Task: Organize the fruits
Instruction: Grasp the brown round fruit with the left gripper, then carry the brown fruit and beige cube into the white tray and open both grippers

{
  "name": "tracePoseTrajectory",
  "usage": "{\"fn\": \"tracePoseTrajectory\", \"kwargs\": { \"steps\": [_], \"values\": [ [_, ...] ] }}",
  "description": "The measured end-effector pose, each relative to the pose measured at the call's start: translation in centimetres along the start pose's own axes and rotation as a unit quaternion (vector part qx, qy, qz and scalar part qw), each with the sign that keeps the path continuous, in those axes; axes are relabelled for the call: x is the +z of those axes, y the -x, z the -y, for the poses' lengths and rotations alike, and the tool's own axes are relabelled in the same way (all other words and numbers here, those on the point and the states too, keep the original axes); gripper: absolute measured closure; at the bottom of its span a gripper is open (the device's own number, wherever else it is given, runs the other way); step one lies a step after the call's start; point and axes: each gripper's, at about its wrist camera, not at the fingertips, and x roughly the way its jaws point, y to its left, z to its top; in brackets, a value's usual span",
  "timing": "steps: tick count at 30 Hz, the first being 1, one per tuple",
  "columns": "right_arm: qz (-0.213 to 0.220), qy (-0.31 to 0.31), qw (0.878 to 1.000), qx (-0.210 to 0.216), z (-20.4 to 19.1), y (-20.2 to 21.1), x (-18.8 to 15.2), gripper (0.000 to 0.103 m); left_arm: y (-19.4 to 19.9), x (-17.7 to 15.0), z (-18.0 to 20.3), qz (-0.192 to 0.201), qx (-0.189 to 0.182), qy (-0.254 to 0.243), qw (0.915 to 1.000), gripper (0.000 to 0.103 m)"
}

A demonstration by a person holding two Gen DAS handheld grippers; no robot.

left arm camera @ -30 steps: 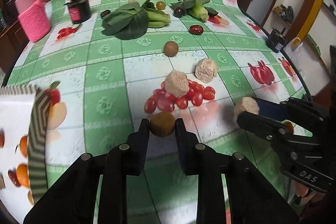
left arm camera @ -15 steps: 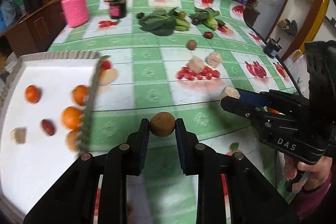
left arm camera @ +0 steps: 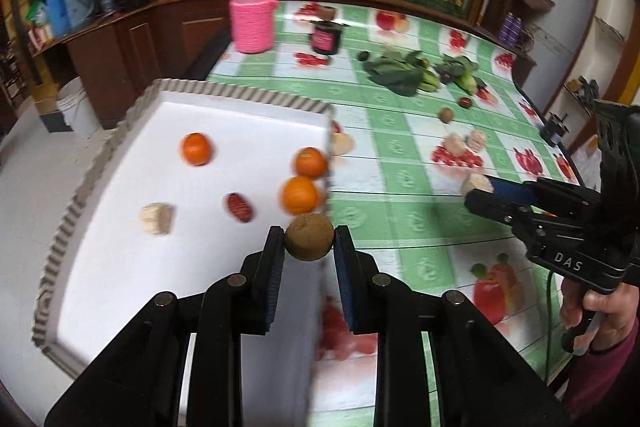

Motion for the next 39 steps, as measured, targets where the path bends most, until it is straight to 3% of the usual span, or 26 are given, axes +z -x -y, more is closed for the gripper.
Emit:
{"fn": "tracePoseTrajectory", "kwargs": {
  "steps": [16, 39],
  "values": [
    [-0.014, 0.070, 0.997, 0.034, -7.3, -2.7, 2.5, 0.074, 0.3, -2.0, -7.9, -0.008, 0.044, 0.055, 0.9975, 0.081],
    [-0.068, 0.126, 0.987, 0.072, -13.4, -8.7, 3.2, 0.074, -2.4, -1.8, -10.6, -0.035, 0.071, 0.056, 0.9953, 0.081]
  ]
}}
